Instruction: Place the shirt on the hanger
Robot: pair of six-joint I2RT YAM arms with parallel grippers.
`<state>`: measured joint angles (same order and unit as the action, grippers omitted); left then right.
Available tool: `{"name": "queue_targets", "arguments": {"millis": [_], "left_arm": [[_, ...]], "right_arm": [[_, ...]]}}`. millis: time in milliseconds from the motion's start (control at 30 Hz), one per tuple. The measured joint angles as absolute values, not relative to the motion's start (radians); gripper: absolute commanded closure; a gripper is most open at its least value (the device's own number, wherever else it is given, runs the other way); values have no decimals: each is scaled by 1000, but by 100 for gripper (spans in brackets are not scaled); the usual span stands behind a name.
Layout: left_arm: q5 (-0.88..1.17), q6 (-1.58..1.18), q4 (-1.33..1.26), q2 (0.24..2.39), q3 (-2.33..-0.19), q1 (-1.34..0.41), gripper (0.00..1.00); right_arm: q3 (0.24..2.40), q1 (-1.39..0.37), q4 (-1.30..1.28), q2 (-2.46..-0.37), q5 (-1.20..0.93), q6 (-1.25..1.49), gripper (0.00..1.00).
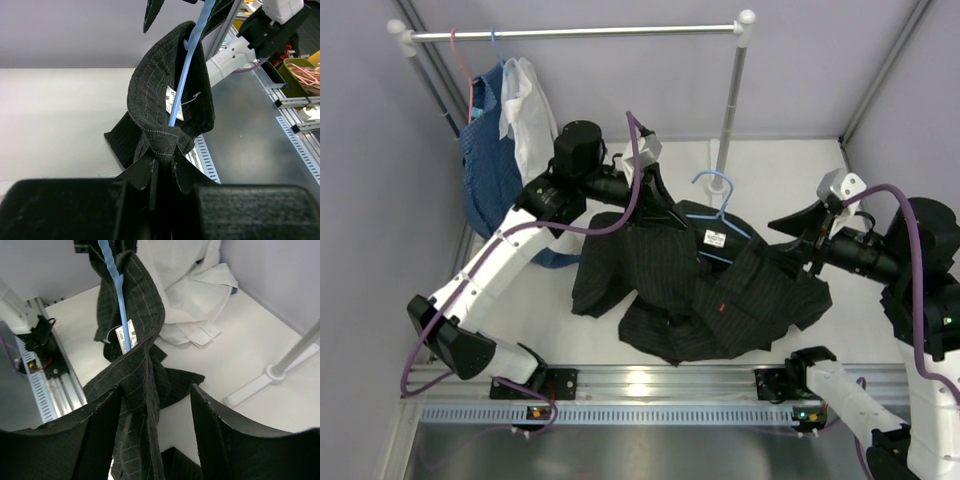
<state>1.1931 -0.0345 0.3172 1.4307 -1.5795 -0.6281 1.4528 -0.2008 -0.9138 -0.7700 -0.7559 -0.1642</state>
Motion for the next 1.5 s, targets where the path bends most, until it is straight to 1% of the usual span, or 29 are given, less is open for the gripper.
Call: {"name": "queue_targets", "arguments": {"millis": [133,267,367,500,567,633,667,767,800,833,867,900,933,967,1000,1100,1200,1367,1500], "left_arm": [[1220,-35,317,1430,-1579,-628,100],[1227,-46,317,1431,-1580,-628,100],[1235,-56,317,1431,-1583,-628,100],[1238,-69,317,1431,-1596,-628,100],[1239,-78,317,1433,-1609,-628,100],[1240,-85,317,1437,-1624,-628,100],[1240,-90,318,1442,-1633,-628,100],[1241,-107,318,1459,-1657,-628,100],[1240,-111,318,1464,-1662,-628,95],[1236,-116,318,1468,-1667,-628,75],[1227,-120,317,1471,-1670,-628,70],[1205,-128,316,1471,-1672,-629,63],[1185,-131,315,1471,-1674,-629,33],[1167,-128,313,1471,-1676,-629,14],[1144,-130,314,1470,-1681,-629,2],[1026,-141,315,1463,-1686,-629,2],[841,-141,316,1433,-1686,-629,2],[432,-161,362,1335,-1720,-629,2],[82,-194,432,1236,-1791,-629,2]], "right_arm": [[1454,-201,-921,-806,-866,-163,48],[1453,-201,-921,-849,-947,-148,54],[1450,-201,-915,-860,-984,-128,62],[1435,-201,-901,-859,-1018,-95,75],[1434,-201,-900,-856,-1028,-86,79],[1433,-201,-896,-852,-1041,-77,91],[1433,-201,-893,-850,-1045,-72,99],[1433,-201,-878,-843,-1038,-62,100],[1432,-201,-875,-839,-1027,-62,100],[1431,-201,-870,-833,-1011,-62,100],[1428,-201,-859,-823,-994,-60,100],[1427,-201,-857,-815,-976,-59,100],[1427,-201,-857,-808,-959,-59,100],[1427,-201,-856,-801,-940,-58,100],[1427,-201,-857,-796,-926,-57,100],[1430,-201,-856,-778,-879,-53,100],[1431,-201,-861,-773,-805,-52,100],[1510,-202,-892,-783,-561,-59,100],[1658,-202,-920,-823,-314,-31,100]]}}
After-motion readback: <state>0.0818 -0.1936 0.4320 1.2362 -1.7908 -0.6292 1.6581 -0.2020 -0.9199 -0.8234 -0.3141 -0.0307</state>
